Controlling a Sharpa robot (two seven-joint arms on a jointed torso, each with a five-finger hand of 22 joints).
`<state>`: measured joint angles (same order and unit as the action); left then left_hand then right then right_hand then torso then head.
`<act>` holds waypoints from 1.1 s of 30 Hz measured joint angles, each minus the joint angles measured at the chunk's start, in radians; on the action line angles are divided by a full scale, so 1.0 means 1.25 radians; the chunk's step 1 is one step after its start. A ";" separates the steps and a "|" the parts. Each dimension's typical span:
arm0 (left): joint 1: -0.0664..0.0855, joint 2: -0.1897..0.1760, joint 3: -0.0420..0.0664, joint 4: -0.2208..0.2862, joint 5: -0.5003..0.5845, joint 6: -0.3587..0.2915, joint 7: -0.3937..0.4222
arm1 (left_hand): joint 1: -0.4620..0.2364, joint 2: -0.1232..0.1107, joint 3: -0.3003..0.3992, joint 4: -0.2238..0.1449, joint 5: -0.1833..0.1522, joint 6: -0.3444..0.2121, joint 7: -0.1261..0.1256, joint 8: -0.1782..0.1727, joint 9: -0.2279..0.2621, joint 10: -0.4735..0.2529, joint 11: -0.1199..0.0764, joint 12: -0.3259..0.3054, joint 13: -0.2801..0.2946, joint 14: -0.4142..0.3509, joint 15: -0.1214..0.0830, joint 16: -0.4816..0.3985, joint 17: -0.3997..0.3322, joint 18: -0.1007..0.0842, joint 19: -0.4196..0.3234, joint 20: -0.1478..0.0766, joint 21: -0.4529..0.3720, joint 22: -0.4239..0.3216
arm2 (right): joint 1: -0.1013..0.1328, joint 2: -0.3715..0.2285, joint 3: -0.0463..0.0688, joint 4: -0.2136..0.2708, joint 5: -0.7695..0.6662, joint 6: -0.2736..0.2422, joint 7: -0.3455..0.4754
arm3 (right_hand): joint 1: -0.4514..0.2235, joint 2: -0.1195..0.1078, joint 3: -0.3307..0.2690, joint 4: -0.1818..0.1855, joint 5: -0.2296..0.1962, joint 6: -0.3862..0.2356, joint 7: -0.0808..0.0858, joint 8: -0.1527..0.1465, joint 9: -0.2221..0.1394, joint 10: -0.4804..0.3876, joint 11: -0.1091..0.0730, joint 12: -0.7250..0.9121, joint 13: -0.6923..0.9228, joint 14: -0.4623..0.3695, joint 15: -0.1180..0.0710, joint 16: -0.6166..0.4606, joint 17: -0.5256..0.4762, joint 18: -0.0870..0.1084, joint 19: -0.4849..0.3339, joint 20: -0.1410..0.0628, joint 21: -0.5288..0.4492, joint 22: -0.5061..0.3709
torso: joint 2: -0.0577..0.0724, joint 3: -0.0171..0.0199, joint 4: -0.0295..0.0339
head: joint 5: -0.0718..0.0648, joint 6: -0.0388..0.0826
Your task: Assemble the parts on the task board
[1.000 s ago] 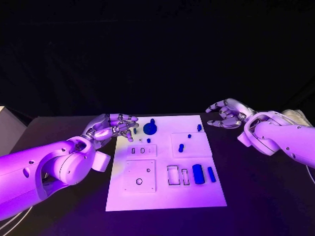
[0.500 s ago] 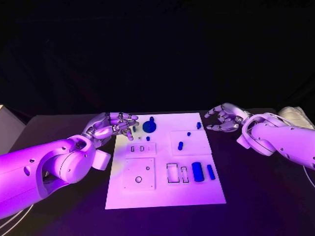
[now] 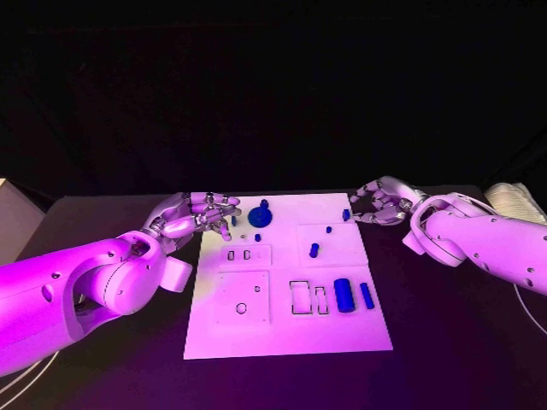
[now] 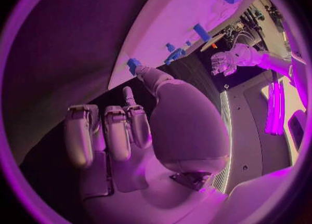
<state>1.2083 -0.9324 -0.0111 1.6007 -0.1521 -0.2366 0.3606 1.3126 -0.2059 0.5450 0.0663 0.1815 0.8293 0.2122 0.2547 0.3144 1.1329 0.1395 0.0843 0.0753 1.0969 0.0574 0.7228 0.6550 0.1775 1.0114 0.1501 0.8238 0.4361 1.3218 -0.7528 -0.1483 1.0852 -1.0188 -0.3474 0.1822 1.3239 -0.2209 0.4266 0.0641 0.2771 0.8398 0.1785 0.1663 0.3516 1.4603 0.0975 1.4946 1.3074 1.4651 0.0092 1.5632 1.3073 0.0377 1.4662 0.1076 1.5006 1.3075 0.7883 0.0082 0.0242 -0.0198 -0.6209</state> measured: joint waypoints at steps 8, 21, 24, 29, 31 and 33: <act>0.000 0.000 0.000 0.000 0.000 0.000 0.000 | 0.000 0.000 0.002 -0.002 0.000 0.000 0.000 0.000 0.000 0.000 0.000 0.000 0.000 0.000 0.000 0.000 0.000 0.000 -0.002 -0.002 0.000 0.000 | -0.002 0.007 -0.002 -0.001 -0.010 0.005 -0.012 | 0.000 0.000 0.000 0.000 0.000 0.006 0.000 0.003 0.000 0.000 0.000 0.000 0.000 0.000 0.000 0.000 0.000 0.000 0.000 0.000 0.000 0.000 | -0.001 0.0002 -0.0005 | 0.001 -0.006; 0.000 -0.002 0.000 0.000 0.000 0.000 0.000 | 0.000 0.000 0.002 -0.002 0.000 0.000 0.000 0.000 0.001 0.000 0.000 0.000 0.000 0.000 0.000 0.000 0.000 0.000 -0.003 -0.003 0.000 0.000 | -0.004 0.017 -0.003 -0.008 -0.022 0.011 -0.023 | -0.001 0.008 0.013 0.003 0.000 0.026 -0.009 0.014 0.001 0.004 -0.005 0.008 0.000 0.000 0.000 0.000 0.000 0.000 0.000 0.000 0.000 0.000 | -0.001 0.0015 -0.0010 | -0.001 -0.007; 0.000 -0.002 0.000 0.001 0.000 0.000 0.000 | 0.000 0.000 0.002 -0.002 0.000 0.000 0.000 0.000 0.001 0.000 0.000 0.000 0.000 0.000 0.000 0.000 0.000 0.000 -0.003 -0.003 0.000 0.000 | -0.004 0.020 -0.003 -0.010 -0.023 0.011 -0.025 | 0.001 0.009 0.015 0.003 -0.002 0.026 -0.009 0.016 0.001 0.005 -0.006 0.008 0.000 0.000 0.000 0.000 0.001 0.000 0.000 0.000 0.000 0.000 | -0.001 0.0015 -0.0006 | -0.001 -0.006; 0.000 -0.003 0.000 0.001 0.000 0.000 0.000 | 0.000 0.000 0.002 -0.002 0.000 0.000 0.000 0.000 0.001 0.000 0.000 0.000 0.000 0.000 0.000 0.000 0.000 0.000 -0.003 -0.003 0.000 0.000 | -0.004 0.026 -0.003 -0.014 -0.024 0.012 -0.027 | 0.001 0.009 0.017 0.005 -0.003 0.029 -0.012 0.016 0.001 0.005 -0.006 0.011 0.000 0.000 0.000 0.000 0.001 0.000 0.000 0.000 0.000 0.000 | 0.000 0.0016 -0.0006 | -0.001 -0.005; 0.000 -0.003 0.000 0.002 0.000 0.000 0.000 | 0.000 0.000 0.002 -0.002 0.000 0.000 0.000 0.000 0.001 0.000 0.000 0.000 0.000 0.000 0.000 0.000 0.000 0.000 -0.003 -0.003 0.000 0.000 | -0.004 0.029 -0.003 -0.015 -0.024 0.012 -0.028 | 0.001 0.009 0.017 0.005 -0.003 0.029 -0.012 0.016 0.001 0.005 -0.006 0.011 0.000 0.000 0.000 0.000 0.001 0.000 0.000 0.000 0.000 0.000 | 0.000 0.0018 -0.0006 | -0.001 -0.005; 0.000 -0.003 0.000 0.002 0.000 0.000 0.000 | 0.000 0.000 0.002 -0.002 0.000 0.000 0.000 0.000 0.001 0.000 0.000 0.000 0.000 0.000 0.000 0.000 0.000 0.000 -0.003 -0.003 0.000 0.000 | -0.004 0.030 -0.003 -0.015 -0.025 0.012 -0.028 | 0.001 0.009 0.017 0.005 -0.003 0.029 -0.012 0.016 0.001 0.005 -0.006 0.011 0.000 0.000 0.000 0.000 0.001 0.000 0.000 0.000 0.000 0.000 | 0.000 0.0018 -0.0006 | -0.001 -0.006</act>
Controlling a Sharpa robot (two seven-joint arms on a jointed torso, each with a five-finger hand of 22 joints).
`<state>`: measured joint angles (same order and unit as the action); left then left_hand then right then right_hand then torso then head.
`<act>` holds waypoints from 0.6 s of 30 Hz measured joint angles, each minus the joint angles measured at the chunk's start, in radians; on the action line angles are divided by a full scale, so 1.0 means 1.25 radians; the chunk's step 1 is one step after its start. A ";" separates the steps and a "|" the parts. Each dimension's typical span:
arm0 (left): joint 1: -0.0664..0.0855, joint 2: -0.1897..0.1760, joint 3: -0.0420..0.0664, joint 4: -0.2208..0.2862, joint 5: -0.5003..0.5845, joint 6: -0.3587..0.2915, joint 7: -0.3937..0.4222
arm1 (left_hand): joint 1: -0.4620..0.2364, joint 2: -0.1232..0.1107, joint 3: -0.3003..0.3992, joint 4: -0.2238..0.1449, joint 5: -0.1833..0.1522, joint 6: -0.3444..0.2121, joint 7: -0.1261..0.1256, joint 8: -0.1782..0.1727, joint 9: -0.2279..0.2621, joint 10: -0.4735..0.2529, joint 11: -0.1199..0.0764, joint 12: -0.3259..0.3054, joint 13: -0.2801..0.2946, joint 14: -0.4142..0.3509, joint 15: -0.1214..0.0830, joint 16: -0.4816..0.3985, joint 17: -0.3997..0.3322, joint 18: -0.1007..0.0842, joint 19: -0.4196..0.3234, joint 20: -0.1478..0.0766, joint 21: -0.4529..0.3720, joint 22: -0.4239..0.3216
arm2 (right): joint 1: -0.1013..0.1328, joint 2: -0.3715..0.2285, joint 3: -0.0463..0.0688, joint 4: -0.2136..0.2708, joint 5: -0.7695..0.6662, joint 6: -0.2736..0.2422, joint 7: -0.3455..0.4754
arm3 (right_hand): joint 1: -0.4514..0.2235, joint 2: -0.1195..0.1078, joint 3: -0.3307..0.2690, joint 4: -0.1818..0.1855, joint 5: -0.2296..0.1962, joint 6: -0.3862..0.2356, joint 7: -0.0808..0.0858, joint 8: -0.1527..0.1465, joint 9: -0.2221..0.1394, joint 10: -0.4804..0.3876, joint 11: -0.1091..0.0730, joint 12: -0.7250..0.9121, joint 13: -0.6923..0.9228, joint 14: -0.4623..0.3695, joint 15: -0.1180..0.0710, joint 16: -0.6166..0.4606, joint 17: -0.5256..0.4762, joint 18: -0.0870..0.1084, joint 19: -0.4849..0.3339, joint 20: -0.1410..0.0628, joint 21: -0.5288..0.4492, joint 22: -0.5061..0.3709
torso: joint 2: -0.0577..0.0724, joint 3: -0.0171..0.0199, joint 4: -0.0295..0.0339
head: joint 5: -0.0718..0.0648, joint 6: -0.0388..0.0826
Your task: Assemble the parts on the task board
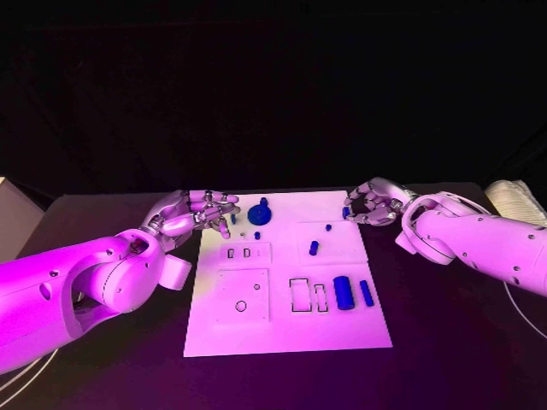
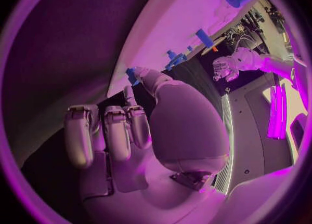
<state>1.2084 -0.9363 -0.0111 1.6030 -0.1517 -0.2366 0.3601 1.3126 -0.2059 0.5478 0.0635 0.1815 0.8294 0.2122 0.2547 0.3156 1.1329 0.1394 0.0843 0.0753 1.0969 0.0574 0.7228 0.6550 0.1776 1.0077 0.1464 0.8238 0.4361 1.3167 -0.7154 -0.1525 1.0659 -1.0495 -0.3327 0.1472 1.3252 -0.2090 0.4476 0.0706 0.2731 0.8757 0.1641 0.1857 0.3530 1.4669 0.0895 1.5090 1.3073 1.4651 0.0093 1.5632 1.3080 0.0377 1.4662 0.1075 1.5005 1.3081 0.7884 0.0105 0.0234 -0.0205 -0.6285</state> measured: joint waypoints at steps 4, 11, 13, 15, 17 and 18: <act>0.000 0.000 0.000 0.000 0.000 0.000 0.000 | 0.000 0.000 0.000 0.000 0.000 0.000 0.000 0.000 0.000 0.000 0.000 0.000 0.000 0.000 0.000 0.000 0.000 0.000 0.000 0.000 0.000 0.000 | 0.000 0.003 0.000 -0.001 0.000 0.001 -0.001 | 0.000 0.000 0.000 0.000 0.000 0.000 0.000 0.000 0.000 0.000 0.000 0.000 0.000 0.000 0.000 0.000 0.000 0.000 0.000 0.000 0.000 0.000 | 0.000 -0.0001 0.0002 | 0.000 -0.002; 0.000 -0.001 0.000 0.000 0.000 0.000 0.000 | 0.000 0.000 0.000 0.000 0.000 0.000 0.000 0.000 0.000 0.000 0.000 0.000 0.000 0.000 0.000 0.000 0.000 0.000 0.000 0.000 0.000 0.000 | -0.001 0.006 0.000 -0.003 -0.001 0.002 -0.002 | -0.004 0.004 0.005 0.001 -0.003 0.006 0.000 0.005 0.000 0.000 0.000 0.000 0.000 0.000 0.000 0.000 0.000 0.000 0.000 0.000 0.000 0.000 | 0.000 0.0002 0.0000 | 0.001 -0.005; 0.000 -0.001 0.000 0.000 0.000 0.000 0.000 | 0.000 0.000 0.000 0.000 0.000 0.000 0.000 0.000 0.000 0.000 0.000 0.000 0.000 0.000 0.000 0.000 0.000 0.000 0.000 0.000 0.000 0.000 | -0.001 0.007 0.000 -0.004 -0.001 0.002 -0.002 | -0.004 0.004 0.010 0.001 -0.003 0.013 -0.004 0.007 0.000 -0.003 -0.003 0.000 0.000 0.001 -0.005 0.000 0.000 0.000 0.000 0.000 0.000 0.000 | 0.000 0.0004 -0.0005 | 0.002 -0.006; 0.000 -0.001 0.000 0.000 0.000 0.000 0.000 | 0.000 0.000 0.000 0.000 0.000 0.000 0.000 0.000 0.000 0.000 0.000 0.000 0.000 0.000 0.000 0.000 0.000 0.000 0.000 0.000 0.000 0.000 | -0.001 0.007 0.000 -0.004 -0.001 0.003 -0.002 | -0.003 0.014 0.018 0.000 -0.011 0.030 -0.009 0.019 0.003 -0.002 -0.010 0.001 0.000 0.001 -0.011 0.000 0.000 0.000 0.000 -0.006 0.000 0.000 | 0.000 0.0005 -0.0007 | 0.002 -0.006; 0.000 -0.001 0.000 0.000 0.000 0.000 0.000 | 0.000 0.000 0.000 0.000 0.000 0.000 0.000 0.000 0.000 0.000 0.000 0.000 0.000 0.000 0.000 0.000 0.000 0.000 0.000 0.000 0.000 0.000 | -0.002 0.008 0.000 -0.005 -0.001 0.004 -0.002 | -0.006 0.017 0.024 -0.003 -0.015 0.046 -0.017 0.032 0.007 0.000 -0.015 0.004 0.000 0.001 -0.017 0.000 0.000 0.000 0.000 -0.011 0.000 0.000 | 0.000 0.0005 -0.0008 | 0.002 -0.007; 0.000 -0.001 0.000 0.000 0.000 0.000 0.000 | 0.000 0.000 0.000 0.000 0.000 0.000 0.000 0.000 0.000 0.000 0.000 0.000 0.000 0.000 0.000 0.000 0.000 0.000 0.000 0.000 0.000 0.000 | -0.002 0.008 0.000 -0.005 -0.001 0.005 -0.003 | -0.003 0.021 0.028 -0.003 -0.020 0.050 -0.020 0.035 0.008 -0.002 -0.019 0.004 0.000 0.000 -0.021 0.000 0.000 0.000 -0.001 -0.016 0.000 0.000 | -0.001 0.0006 -0.0008 | 0.002 -0.007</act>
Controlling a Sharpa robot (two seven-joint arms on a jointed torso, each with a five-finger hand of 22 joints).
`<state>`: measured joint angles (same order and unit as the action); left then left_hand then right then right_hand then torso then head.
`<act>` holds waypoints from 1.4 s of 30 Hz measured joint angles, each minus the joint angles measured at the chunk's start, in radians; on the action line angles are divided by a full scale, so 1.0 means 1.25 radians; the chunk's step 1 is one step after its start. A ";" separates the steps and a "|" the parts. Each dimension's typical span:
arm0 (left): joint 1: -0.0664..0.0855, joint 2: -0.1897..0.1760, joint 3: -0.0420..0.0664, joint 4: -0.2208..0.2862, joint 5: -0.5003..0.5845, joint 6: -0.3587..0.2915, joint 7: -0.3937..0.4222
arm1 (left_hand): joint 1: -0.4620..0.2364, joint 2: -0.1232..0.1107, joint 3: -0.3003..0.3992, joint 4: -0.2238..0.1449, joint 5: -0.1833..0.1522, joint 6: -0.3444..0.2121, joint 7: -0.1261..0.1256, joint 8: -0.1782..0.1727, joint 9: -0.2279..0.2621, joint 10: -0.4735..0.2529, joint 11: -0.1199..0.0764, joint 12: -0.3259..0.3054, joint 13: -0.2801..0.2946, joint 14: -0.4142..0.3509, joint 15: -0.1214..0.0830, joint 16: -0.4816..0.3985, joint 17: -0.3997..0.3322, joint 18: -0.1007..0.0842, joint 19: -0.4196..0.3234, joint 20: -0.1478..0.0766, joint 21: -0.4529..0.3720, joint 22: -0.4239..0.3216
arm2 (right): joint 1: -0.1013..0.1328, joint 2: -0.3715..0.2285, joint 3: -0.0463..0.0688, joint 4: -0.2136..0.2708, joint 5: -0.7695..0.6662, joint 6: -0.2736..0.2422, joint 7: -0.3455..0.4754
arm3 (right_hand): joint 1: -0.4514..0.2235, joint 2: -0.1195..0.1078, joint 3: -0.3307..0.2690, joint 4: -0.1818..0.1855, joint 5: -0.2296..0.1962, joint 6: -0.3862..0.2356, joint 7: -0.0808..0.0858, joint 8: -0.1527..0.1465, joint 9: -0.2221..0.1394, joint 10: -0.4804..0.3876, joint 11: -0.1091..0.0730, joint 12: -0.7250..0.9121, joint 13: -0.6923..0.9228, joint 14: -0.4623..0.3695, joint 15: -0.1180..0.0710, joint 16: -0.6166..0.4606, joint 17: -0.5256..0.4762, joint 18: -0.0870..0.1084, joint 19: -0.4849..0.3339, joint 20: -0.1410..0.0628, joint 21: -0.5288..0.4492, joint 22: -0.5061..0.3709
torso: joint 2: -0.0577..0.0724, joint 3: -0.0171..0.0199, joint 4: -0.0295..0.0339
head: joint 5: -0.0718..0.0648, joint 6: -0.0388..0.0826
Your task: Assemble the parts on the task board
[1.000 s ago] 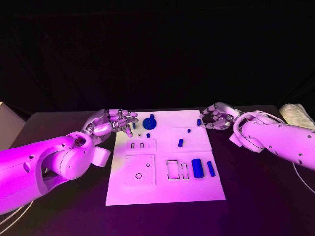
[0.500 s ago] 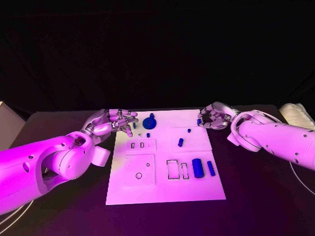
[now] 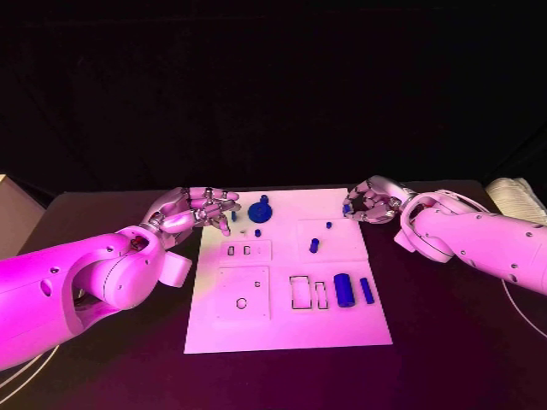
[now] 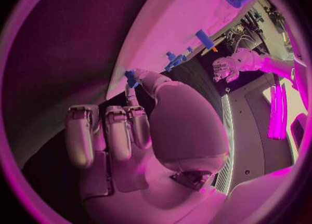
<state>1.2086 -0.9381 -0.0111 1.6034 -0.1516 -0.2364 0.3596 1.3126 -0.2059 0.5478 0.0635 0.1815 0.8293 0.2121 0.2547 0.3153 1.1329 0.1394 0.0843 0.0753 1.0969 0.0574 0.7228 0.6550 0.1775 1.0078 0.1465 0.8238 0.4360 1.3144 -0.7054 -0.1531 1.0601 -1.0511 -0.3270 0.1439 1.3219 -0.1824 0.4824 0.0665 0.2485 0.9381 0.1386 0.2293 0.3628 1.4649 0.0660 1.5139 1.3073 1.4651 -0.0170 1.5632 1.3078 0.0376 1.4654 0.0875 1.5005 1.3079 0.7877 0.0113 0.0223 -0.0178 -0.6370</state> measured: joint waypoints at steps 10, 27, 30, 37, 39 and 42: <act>0.000 -0.001 0.000 0.000 0.000 0.000 0.000 | 0.000 0.000 0.000 0.000 0.000 0.000 0.000 0.000 0.002 0.000 0.000 0.000 0.001 0.000 0.000 0.000 0.000 0.000 0.000 0.000 0.000 0.000 | 0.001 0.002 0.001 -0.002 -0.002 0.000 -0.001 | -0.004 0.015 0.019 -0.008 -0.046 0.028 -0.015 0.043 0.009 -0.001 -0.016 0.006 0.000 0.000 -0.017 0.000 0.000 0.000 0.001 -0.016 0.000 0.000 | 0.000 0.0001 0.0004 | -0.001 -0.001; 0.000 -0.001 0.000 -0.001 0.000 0.000 0.000 | 0.000 0.000 0.000 0.000 0.000 0.000 0.000 0.000 0.002 0.000 0.000 0.000 0.001 0.000 0.000 0.000 0.000 0.000 0.000 0.000 0.000 0.000 | 0.001 -0.018 0.002 0.051 -0.007 -0.100 -0.028 | -0.019 0.023 0.023 -0.006 -0.048 0.028 -0.015 0.056 0.009 0.001 -0.019 0.009 0.000 0.000 -0.022 0.003 0.000 0.000 -0.001 -0.020 0.000 0.000 | -0.001 0.0005 -0.0006 | -0.001 -0.003; 0.000 -0.002 0.000 -0.004 0.000 0.000 0.000 | 0.000 0.000 0.000 0.000 0.000 0.000 0.000 0.000 0.002 0.000 0.000 0.000 0.001 0.000 0.000 0.000 0.000 0.000 0.000 0.000 0.000 0.000 | 0.013 -0.029 0.005 0.090 -0.008 -0.128 -0.038 | -0.019 0.023 0.024 -0.005 -0.045 0.028 -0.015 0.057 0.009 0.001 -0.019 0.009 0.000 0.000 -0.022 0.003 0.000 0.000 -0.001 -0.020 0.000 0.000 | -0.002 0.0003 -0.0018 | 0.000 -0.002; 0.000 0.002 0.000 -0.015 0.001 0.000 0.000 | 0.000 0.000 0.000 0.000 0.000 0.000 0.000 0.000 0.003 0.000 0.000 0.000 0.001 0.000 0.000 -0.003 0.000 0.000 0.000 0.000 0.000 0.000 | 0.034 -0.044 0.008 0.195 -0.010 -0.178 -0.073 | -0.019 0.023 0.024 -0.005 -0.042 0.025 -0.018 0.057 0.009 0.001 -0.019 0.009 0.000 0.000 -0.022 0.003 0.000 0.000 -0.001 -0.020 0.000 0.000 | -0.010 -0.0030 -0.0059 | -0.002 0.000; 0.000 0.005 0.000 -0.020 0.001 0.000 0.000 | 0.000 0.000 0.000 0.000 0.000 0.000 0.000 0.000 0.003 0.000 0.000 0.000 0.001 0.000 0.000 -0.003 0.000 0.000 0.000 0.000 0.000 0.000 | 0.035 -0.039 0.008 0.231 -0.011 -0.190 -0.091 | -0.019 0.023 0.026 -0.002 -0.042 0.025 -0.018 0.057 0.009 0.001 -0.019 0.009 0.000 0.000 -0.022 0.003 0.000 0.000 -0.001 -0.020 0.000 0.000 | -0.014 -0.0048 -0.0067 | 0.000 0.000; 0.000 0.008 0.000 -0.029 0.002 0.000 0.000 | 0.000 0.000 0.000 0.000 0.000 0.000 0.000 0.000 0.003 0.000 0.000 0.000 0.001 0.000 0.000 -0.003 0.000 0.000 0.000 0.000 0.000 0.000 | 0.032 -0.021 0.007 0.277 -0.016 -0.203 -0.119 | -0.019 0.023 0.026 -0.002 -0.042 0.025 -0.018 0.057 0.009 0.001 -0.019 0.009 0.000 0.000 -0.022 0.003 0.000 0.000 -0.001 -0.020 0.000 0.000 | -0.019 -0.0072 -0.0067 | 0.004 -0.004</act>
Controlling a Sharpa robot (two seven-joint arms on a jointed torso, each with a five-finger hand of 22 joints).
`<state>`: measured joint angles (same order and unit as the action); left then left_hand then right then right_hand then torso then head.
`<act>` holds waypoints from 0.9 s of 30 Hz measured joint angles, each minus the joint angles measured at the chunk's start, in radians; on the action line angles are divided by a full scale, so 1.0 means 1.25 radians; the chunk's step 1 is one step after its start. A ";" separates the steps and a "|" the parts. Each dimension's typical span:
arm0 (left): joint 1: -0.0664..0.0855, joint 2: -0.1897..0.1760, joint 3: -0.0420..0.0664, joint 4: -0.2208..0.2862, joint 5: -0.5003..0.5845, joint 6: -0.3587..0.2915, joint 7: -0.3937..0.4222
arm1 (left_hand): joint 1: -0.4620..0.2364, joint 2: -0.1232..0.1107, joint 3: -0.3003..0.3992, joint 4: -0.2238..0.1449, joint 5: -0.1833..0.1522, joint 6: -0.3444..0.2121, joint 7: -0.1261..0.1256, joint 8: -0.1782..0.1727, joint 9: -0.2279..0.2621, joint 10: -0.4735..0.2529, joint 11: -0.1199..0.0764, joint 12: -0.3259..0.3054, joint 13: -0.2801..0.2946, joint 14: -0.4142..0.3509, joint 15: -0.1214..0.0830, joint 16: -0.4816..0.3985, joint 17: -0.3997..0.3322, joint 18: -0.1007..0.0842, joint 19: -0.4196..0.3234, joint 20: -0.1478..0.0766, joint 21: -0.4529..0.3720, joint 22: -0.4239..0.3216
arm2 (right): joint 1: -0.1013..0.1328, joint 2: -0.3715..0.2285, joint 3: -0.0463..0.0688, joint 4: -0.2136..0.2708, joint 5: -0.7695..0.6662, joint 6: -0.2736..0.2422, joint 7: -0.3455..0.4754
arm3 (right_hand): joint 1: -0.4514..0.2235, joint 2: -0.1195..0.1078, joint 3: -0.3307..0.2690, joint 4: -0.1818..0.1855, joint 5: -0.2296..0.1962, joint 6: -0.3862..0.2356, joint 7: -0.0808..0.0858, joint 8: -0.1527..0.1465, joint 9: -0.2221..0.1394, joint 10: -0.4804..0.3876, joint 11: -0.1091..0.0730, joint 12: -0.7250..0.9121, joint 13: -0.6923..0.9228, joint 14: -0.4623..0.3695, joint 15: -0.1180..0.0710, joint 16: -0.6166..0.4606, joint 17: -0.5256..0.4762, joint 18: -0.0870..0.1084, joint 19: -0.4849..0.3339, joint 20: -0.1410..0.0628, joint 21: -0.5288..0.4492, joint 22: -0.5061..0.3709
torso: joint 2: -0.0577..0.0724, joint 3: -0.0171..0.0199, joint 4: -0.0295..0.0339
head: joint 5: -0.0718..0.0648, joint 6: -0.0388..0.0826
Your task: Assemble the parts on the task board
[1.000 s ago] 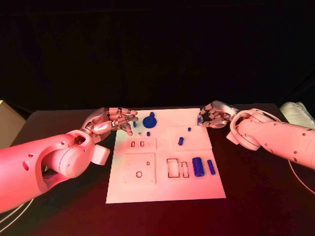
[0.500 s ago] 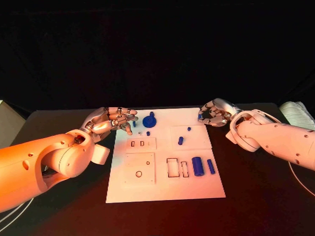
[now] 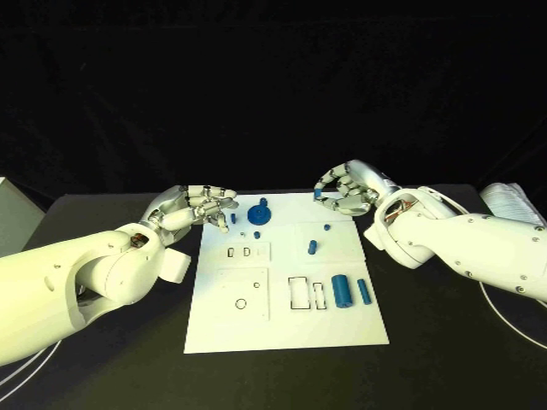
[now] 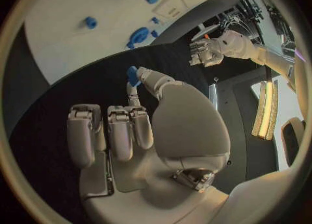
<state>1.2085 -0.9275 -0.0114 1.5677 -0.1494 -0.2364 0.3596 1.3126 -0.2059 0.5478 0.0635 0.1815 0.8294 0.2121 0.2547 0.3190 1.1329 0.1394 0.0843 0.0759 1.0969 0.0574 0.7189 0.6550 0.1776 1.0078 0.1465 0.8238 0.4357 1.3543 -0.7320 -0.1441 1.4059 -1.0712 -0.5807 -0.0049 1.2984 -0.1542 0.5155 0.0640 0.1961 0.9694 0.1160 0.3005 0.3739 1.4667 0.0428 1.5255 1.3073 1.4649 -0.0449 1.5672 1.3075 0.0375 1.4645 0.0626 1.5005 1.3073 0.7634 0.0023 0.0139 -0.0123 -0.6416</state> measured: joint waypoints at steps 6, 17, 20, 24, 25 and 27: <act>0.000 0.009 0.000 -0.017 0.002 0.000 0.000 | 0.000 0.000 0.000 0.000 0.000 0.000 0.000 0.000 0.000 0.000 0.000 0.000 0.000 0.000 0.000 0.000 0.000 0.000 0.000 0.000 0.000 0.000 | -0.023 0.065 -0.008 0.042 -0.019 -0.020 -0.063 | -0.004 0.002 0.000 0.000 0.004 0.000 0.000 -0.001 0.000 0.000 0.000 0.000 0.000 0.000 0.000 0.000 0.000 0.000 0.000 0.000 0.000 0.001 | -0.009 -0.0037 -0.0015 | 0.014 -0.006; 0.000 0.012 -0.001 -0.030 0.006 0.000 0.001 | 0.000 0.000 0.000 0.000 0.000 0.000 0.000 0.000 0.000 0.000 0.000 0.000 0.000 0.000 0.000 0.000 0.000 0.000 0.000 0.000 0.000 0.000 | -0.064 0.159 -0.017 0.042 -0.068 -0.033 -0.148 | -0.005 0.003 0.000 0.000 0.005 -0.006 0.002 -0.002 0.000 0.000 0.000 0.000 0.000 0.000 0.000 0.000 0.000 0.000 0.000 0.000 0.000 0.001 | -0.018 -0.0101 -0.0047 | 0.028 -0.017; 0.000 0.012 -0.001 -0.031 0.006 0.000 0.001 | 0.000 0.000 0.000 0.000 0.000 0.000 0.000 0.000 0.000 0.000 0.000 0.000 0.000 0.000 0.000 0.000 0.000 0.000 0.000 0.000 0.000 0.000 | -0.071 0.177 -0.019 0.034 -0.084 -0.034 -0.166 | -0.005 0.003 0.000 0.000 0.005 -0.007 0.002 0.000 0.000 0.000 0.000 0.000 0.000 0.000 0.000 0.000 0.000 0.000 0.000 0.000 0.000 0.001 | -0.018 -0.0109 -0.0044 | 0.029 -0.019; 0.000 0.012 -0.001 -0.032 0.006 0.000 0.001 | -0.002 0.002 0.000 0.000 0.000 0.000 0.000 0.000 0.001 0.000 0.000 0.000 0.000 0.000 0.000 0.000 0.000 0.000 -0.002 0.002 0.003 0.000 | -0.084 0.201 -0.021 0.019 -0.108 -0.034 -0.184 | -0.005 0.003 0.000 0.000 0.009 -0.008 0.003 0.002 0.000 0.000 0.000 0.000 0.000 0.000 0.000 0.000 0.000 0.000 0.000 0.000 0.000 0.000 | -0.018 -0.0111 -0.0046 | 0.032 -0.020; 0.000 0.012 -0.001 -0.032 0.006 0.000 0.001 | -0.002 0.002 0.000 0.000 0.000 0.000 0.000 0.000 0.001 0.000 0.000 0.000 0.001 0.000 0.000 0.000 0.000 0.000 -0.002 0.002 0.003 0.000 | -0.087 0.206 -0.021 0.015 -0.114 -0.034 -0.187 | -0.005 0.003 0.000 0.000 0.009 -0.009 0.003 0.002 0.000 0.000 0.000 0.000 0.000 0.000 0.000 0.000 0.000 0.000 0.000 0.000 0.000 0.000 | -0.018 -0.0108 -0.0047 | 0.033 -0.020; 0.000 0.013 -0.001 -0.032 0.007 0.000 0.001 | -0.003 0.003 0.000 0.000 0.000 0.000 0.000 0.000 0.001 0.000 0.000 0.000 0.001 0.000 0.000 0.000 0.000 0.000 -0.002 0.002 0.003 0.000 | -0.093 0.213 -0.022 0.006 -0.128 -0.035 -0.194 | -0.005 0.003 0.000 0.000 0.009 -0.009 0.003 0.002 0.000 0.000 0.000 0.000 0.000 0.003 0.003 0.000 0.000 0.000 0.000 0.000 0.000 0.000 | -0.017 -0.0107 -0.0047 | 0.034 -0.021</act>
<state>1.2088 -0.9112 -0.0123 1.5270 -0.1411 -0.2370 0.3607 1.3086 -0.2019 0.5478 0.0635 0.1815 0.8294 0.2121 0.2547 0.3207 1.1329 0.1394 0.0843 0.0770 1.0969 0.0574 0.7189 0.6550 0.1775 1.0051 0.1492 0.8277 0.4352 1.2378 -0.4652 -0.1717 1.4137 -1.2318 -0.6238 -0.2476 1.2917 -0.1502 0.5152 0.0639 0.2076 0.9584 0.1197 0.3033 0.3741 1.4666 0.0428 1.5255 1.3073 1.4685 -0.0413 1.5672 1.3074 0.0376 1.4644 0.0627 1.5005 1.3078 0.7418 -0.0111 0.0081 0.0302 -0.6683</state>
